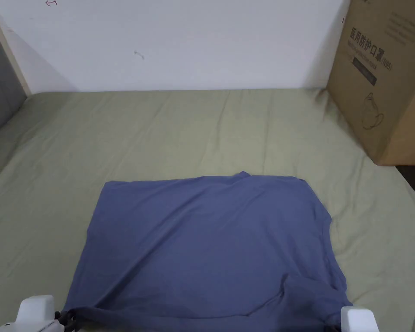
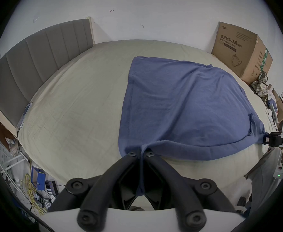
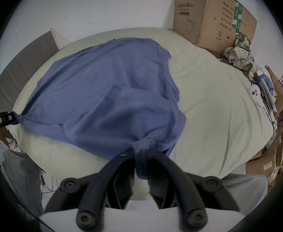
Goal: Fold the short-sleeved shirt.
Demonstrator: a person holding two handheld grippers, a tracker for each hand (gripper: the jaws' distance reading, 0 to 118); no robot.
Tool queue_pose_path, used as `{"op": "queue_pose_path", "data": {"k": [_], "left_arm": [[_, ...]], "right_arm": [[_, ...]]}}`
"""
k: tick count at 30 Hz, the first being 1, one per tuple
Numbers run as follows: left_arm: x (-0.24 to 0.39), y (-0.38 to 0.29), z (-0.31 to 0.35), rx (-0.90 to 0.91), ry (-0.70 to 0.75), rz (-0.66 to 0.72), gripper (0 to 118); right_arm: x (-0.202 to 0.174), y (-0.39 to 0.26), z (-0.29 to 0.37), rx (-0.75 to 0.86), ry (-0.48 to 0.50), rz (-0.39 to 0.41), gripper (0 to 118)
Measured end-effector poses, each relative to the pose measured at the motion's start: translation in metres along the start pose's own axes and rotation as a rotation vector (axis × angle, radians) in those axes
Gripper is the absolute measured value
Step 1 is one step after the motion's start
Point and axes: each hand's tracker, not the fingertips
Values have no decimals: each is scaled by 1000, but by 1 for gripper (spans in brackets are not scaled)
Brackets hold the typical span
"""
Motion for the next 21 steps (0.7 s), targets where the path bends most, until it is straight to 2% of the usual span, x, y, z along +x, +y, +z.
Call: {"op": "queue_pose_path", "data": {"k": [9, 13, 21], "left_arm": [[-9, 42, 3, 66, -25, 86, 1], [-6, 76, -11, 87, -23, 88, 1], [4, 135, -85, 2, -10, 95, 1]], "right_arm": [[-12, 74, 48, 188, 12, 3, 7], [-9, 112, 32, 202, 13, -9, 7], [-1, 168, -47, 83, -30, -42, 7]]}}
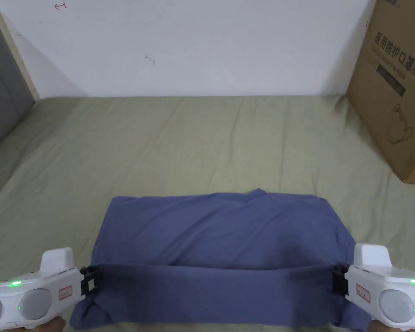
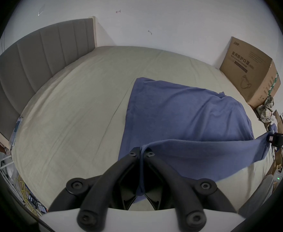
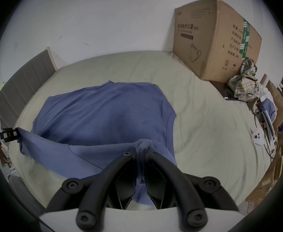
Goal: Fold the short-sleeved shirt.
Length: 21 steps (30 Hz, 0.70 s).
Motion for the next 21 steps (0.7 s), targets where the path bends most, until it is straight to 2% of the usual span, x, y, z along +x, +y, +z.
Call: {"op": "queue_pose_path", "data": {"k": [8, 13, 14, 15, 16, 17, 18, 19, 20, 21], "left_arm": [[7, 3, -75, -162, 61, -23, 1], [11, 2, -72, -152, 67, -52, 2], [11, 4, -68, -148, 65, -59, 6], [14, 4, -59, -135, 67, -55, 16], [15, 5, -52, -114, 61, -47, 30], [16, 8, -42, -77, 47, -30, 61], [18, 10, -30, -39, 38, -12, 81], [23, 12, -16, -1, 34, -1, 97], [27, 14, 0, 47, 22, 1, 104], [32, 16, 18, 105, 6, -10, 104]], "right_arm": [[-2, -3, -83, -145, -10, -27, 7], [4, -10, -88, -146, -3, -55, 8], [4, -8, -83, -140, -2, -56, 11], [3, -5, -75, -122, -6, -57, 19], [2, -3, -67, -97, -3, -57, 34], [2, -1, -57, -54, -2, -49, 58], [1, 2, -44, -15, 6, -46, 74], [-2, 5, -30, 30, 7, -44, 84], [-4, 8, -14, 82, 13, -38, 86], [-7, 11, 9, 137, 26, -30, 86]]}}
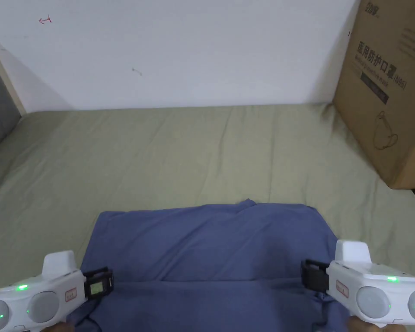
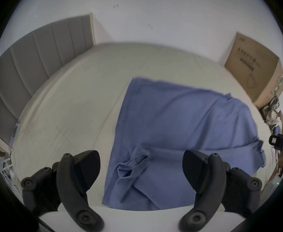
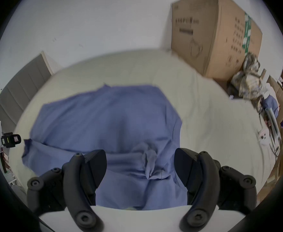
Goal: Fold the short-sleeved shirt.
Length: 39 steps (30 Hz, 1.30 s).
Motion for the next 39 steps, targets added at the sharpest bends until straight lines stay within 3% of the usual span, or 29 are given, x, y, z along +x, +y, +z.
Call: {"op": "queue_pose_path", "data": {"k": [10, 13, 15, 16, 17, 19, 20, 25, 28, 35, 37, 39], "left_arm": [[39, -11, 123, 429, -2, -90, 101], [43, -26, 139, 484, -11, -94, 73], [45, -32, 145, 487, -17, -84, 68], [45, -36, 148, 494, -29, -74, 50], [45, -40, 150, 496, -37, -66, 24], [45, -44, 151, 498, -34, -58, 0], [44, -46, 152, 496, -43, -65, 0], [39, -49, 146, 418, -44, -100, 0], [26, -43, 120, 231, -28, -67, 0], [-11, -45, 52, -19, 9, -28, 0], [-20, -47, 32, -101, 14, -24, 12], [-27, -52, 12, -187, 24, 21, 53]], "right_arm": [[-30, 8, 143, 384, -16, 47, 85], [-34, -2, 164, 430, -32, 55, 77], [-37, -9, 172, 451, -39, 61, 75], [-37, -11, 175, 459, -45, 68, 67], [-38, -15, 177, 464, -47, 67, 48], [-40, -20, 181, 476, -49, 70, 5], [-39, -22, 180, 481, -47, 69, 1], [-40, -23, 180, 476, -34, 76, 0], [-39, -20, 175, 464, -24, 63, 0], [-37, -17, 159, 426, -31, 59, 0], [-38, -19, 153, 412, -32, 50, 0], [-37, -19, 147, 398, -38, 47, 0]]}}
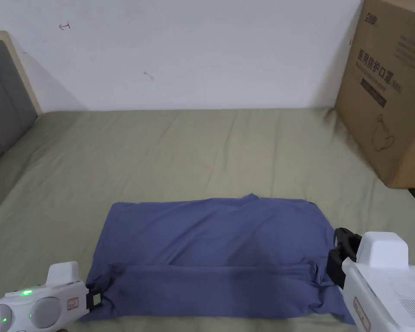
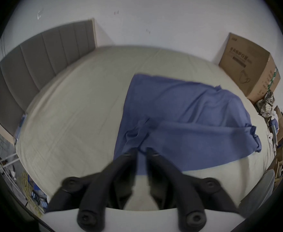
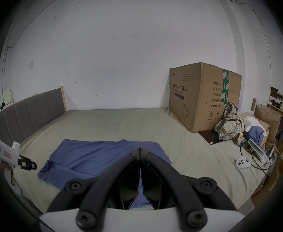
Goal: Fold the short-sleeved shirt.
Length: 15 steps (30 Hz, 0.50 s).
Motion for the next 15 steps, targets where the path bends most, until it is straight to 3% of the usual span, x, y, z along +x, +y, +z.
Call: {"op": "queue_pose_path", "data": {"k": [2, 3, 7, 8, 9, 10, 11, 12, 15], "left_arm": [[-3, -1, -15, -62, 16, 16, 92], [-2, -4, -19, -71, 28, 12, 98], [1, -10, -37, -71, 83, -23, 97], [2, -10, -40, -73, 88, -25, 94], [1, -12, -44, -70, 82, -33, 82], [1, -13, -47, -74, 57, -43, 62], [1, -15, -50, -103, 26, -52, 29], [3, -17, -49, -89, 33, -51, 16], [5, -18, -47, -70, 29, -75, 3]], "right_arm": [[0, -4, -5, -17, -2, -2, 0], [0, -6, -8, -25, -4, -5, 0], [4, -13, -20, -62, -14, -15, 0], [6, -14, -22, -72, -16, -17, 0], [8, -17, -24, -80, -21, -20, 0], [10, -19, -25, -86, -26, -23, 0], [13, -21, -27, -96, -34, -33, 0], [17, -23, -29, -105, -41, -42, 0], [31, -33, -40, -165, -73, -94, 1]]}}
